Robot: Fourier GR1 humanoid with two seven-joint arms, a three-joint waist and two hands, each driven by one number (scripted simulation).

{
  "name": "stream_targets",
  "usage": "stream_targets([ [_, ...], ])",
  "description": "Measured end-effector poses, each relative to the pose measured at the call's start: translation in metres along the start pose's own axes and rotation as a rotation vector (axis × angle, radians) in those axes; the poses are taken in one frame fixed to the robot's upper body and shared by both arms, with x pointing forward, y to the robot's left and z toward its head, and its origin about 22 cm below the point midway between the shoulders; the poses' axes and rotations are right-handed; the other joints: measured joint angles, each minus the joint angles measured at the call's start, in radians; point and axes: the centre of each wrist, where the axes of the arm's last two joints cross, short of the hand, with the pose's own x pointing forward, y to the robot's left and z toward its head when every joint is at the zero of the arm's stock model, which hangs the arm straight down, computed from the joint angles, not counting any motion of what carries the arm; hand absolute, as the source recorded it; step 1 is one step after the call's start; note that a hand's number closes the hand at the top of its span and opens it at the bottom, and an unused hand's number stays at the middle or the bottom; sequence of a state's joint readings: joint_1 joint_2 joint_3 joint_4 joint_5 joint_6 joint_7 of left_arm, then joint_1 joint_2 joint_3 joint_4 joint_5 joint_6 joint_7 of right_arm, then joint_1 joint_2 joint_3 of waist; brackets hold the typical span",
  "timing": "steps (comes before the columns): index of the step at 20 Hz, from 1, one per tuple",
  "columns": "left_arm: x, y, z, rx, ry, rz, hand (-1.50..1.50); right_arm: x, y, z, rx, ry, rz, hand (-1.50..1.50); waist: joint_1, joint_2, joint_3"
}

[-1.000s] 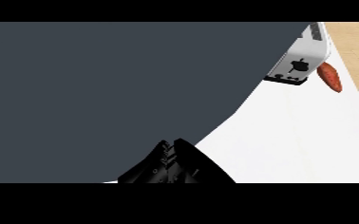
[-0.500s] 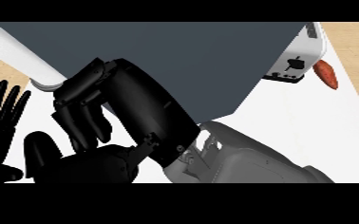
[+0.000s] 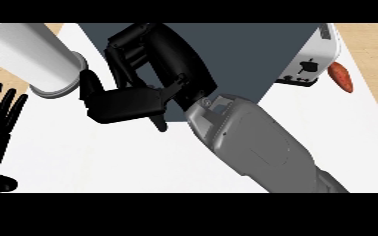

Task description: Pick up the wine, place it into the cabinet and close the cabinet

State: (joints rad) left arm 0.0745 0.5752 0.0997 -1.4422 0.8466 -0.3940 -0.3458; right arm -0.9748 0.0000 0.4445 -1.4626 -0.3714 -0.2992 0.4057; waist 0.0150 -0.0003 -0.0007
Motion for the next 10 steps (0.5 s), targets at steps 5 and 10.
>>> stream_targets([
  [5, -0.003, 0.000, 0.002, 0.000, -0.007, -0.002, -1.50, -0.015, -0.018, -0.007, 0.019, -0.014, 0.017, 1.50, 0.003, -0.011, -0.006],
  [10, -0.007, -0.001, 0.005, 0.000, 0.000, 0.006, -1.50, -0.025, -0.031, -0.010, 0.068, -0.043, 0.042, 1.50, 0.008, -0.025, -0.011],
])
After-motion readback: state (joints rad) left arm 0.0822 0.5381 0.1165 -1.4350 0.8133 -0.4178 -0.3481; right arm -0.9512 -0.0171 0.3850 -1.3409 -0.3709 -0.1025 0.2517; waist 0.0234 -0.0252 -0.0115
